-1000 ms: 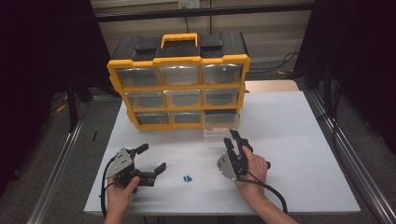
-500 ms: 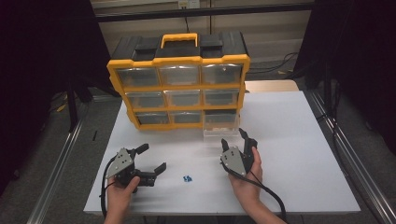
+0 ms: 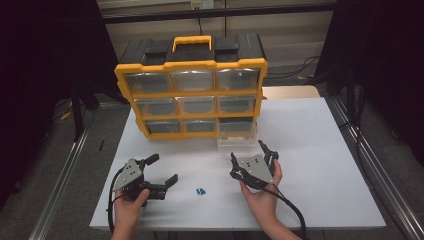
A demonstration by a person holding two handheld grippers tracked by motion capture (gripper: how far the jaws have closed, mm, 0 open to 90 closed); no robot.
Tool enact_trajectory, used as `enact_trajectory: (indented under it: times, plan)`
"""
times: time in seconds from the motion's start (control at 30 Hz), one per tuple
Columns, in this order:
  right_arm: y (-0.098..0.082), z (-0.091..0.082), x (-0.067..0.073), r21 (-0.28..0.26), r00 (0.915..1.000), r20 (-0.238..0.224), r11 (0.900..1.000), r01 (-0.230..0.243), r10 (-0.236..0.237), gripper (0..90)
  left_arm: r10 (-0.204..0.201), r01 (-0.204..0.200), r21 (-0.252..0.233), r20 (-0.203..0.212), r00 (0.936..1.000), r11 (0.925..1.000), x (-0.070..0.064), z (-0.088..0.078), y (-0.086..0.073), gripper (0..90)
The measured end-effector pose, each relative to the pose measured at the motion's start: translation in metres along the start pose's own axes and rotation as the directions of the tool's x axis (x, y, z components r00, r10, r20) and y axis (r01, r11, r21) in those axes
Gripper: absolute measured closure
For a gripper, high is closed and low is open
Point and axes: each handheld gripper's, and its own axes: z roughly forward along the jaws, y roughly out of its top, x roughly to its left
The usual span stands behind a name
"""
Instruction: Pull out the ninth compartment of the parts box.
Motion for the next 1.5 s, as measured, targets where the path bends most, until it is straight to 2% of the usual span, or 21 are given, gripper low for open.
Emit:
enact_trajectory:
  times: [0.33,0.4,0.43,0.5,0.6,0.63,0.9,0.93,1.07,1.1,1.13,1.17,1.2,1.23,1.27,1.3,1.33,1.4,1.43,1.47,1.5]
  plan:
    - [0.003,-0.004,0.003,-0.013,0.9913,-0.116,0.998,-0.063,0.061,5.7,-0.002,0.002,-0.001,0.002,1.0000,1.0000,0.000,0.000,0.000,1.7]
    - [0.003,-0.004,0.004,-0.010,0.9832,-0.163,0.996,-0.086,0.083,5.3,0.015,-0.015,0.015,0.006,0.9999,0.9998,0.001,-0.001,0.000,1.7]
    - [0.003,-0.004,0.004,-0.010,0.9832,-0.163,0.996,-0.086,0.083,5.3,-0.017,0.017,-0.009,0.001,0.9999,0.9998,-0.001,0.000,0.000,1.7]
    - [0.003,-0.004,0.006,-0.002,0.9753,-0.200,0.995,-0.097,0.095,3.1,-0.014,0.014,-0.009,0.001,0.9999,0.9999,-0.001,0.000,0.000,1.7]
    - [0.005,-0.004,0.009,0.013,0.9609,-0.255,0.994,-0.108,0.107,3.2,0.016,-0.016,0.004,0.006,0.9999,0.9999,0.001,0.000,0.000,1.7]
    - [0.005,-0.004,0.009,0.008,0.9579,-0.269,0.995,-0.102,0.100,3.2,0.040,-0.040,0.023,0.008,0.9992,0.9989,0.003,-0.001,0.000,1.7]
    - [0.008,-0.003,0.018,0.011,0.9308,-0.356,0.996,-0.084,0.083,2.5,0.024,-0.024,0.014,0.005,0.9997,0.9996,0.002,-0.001,0.000,1.7]
    - [0.008,-0.002,0.020,0.026,0.9159,-0.394,0.997,-0.075,0.079,2.7,0.018,-0.018,0.014,0.002,0.9998,0.9997,0.001,-0.001,0.000,1.7]
    - [0.009,0.000,0.024,0.049,0.8919,-0.446,0.997,-0.058,0.074,2.6,-0.008,0.008,-0.006,0.005,1.0000,1.0000,0.000,0.001,0.000,1.7]
    - [0.009,0.000,0.024,0.049,0.8919,-0.446,0.997,-0.058,0.074,2.6,-0.009,0.009,-0.004,0.003,1.0000,1.0000,0.000,0.001,0.000,1.7]
    - [0.009,0.001,0.025,0.071,0.8783,-0.469,0.995,-0.065,0.091,2.7,0.007,-0.007,0.008,0.005,1.0000,0.9999,0.001,0.000,0.000,1.7]
    - [0.009,0.001,0.025,0.071,0.8783,-0.469,0.995,-0.065,0.091,2.7,0.012,-0.012,0.011,0.003,0.9999,0.9999,0.001,0.000,0.000,1.7]
    - [0.009,0.002,0.025,0.083,0.8688,-0.484,0.994,-0.074,0.105,2.9,0.002,-0.002,0.011,-0.035,0.9994,0.9999,-0.002,0.000,0.000,1.7]
    - [0.009,0.002,0.025,0.095,0.8633,-0.492,0.993,-0.076,0.113,3.4,0.003,-0.003,0.011,-0.023,0.9997,0.9999,-0.001,0.000,0.000,1.7]
    - [0.009,0.004,0.026,0.111,0.8496,-0.514,0.991,-0.069,0.117,3.4,0.004,-0.004,0.006,0.007,1.0000,1.0000,0.001,0.000,0.000,1.7]
    - [0.009,0.004,0.026,0.111,0.8496,-0.514,0.991,-0.069,0.117,3.4,0.004,-0.004,0.006,0.007,1.0000,1.0000,0.001,0.000,0.000,1.7]
    - [0.008,0.006,0.026,0.124,0.8364,-0.536,0.991,-0.056,0.115,3.3,-0.012,0.012,-0.006,0.005,0.9999,0.9999,0.000,0.001,0.000,1.7]
    - [0.008,0.006,0.026,0.138,0.8302,-0.542,0.988,-0.066,0.131,3.4,0.020,-0.020,0.018,0.007,0.9998,0.9996,0.002,-0.001,0.000,1.7]
    - [0.007,0.007,0.027,0.160,0.8129,-0.563,0.985,-0.070,0.149,3.4,0.003,-0.003,0.006,0.006,1.0000,1.0000,0.001,0.000,0.000,1.8]
    - [0.007,0.008,0.027,0.167,0.8044,-0.574,0.984,-0.069,0.153,3.4,-0.014,0.014,-0.006,0.006,0.9999,0.9999,0.000,0.001,0.000,1.8]
    - [0.007,0.008,0.027,0.167,0.8044,-0.574,0.984,-0.069,0.153,3.4,-0.012,0.012,-0.005,0.006,0.9999,0.9999,0.000,0.001,0.000,1.8]
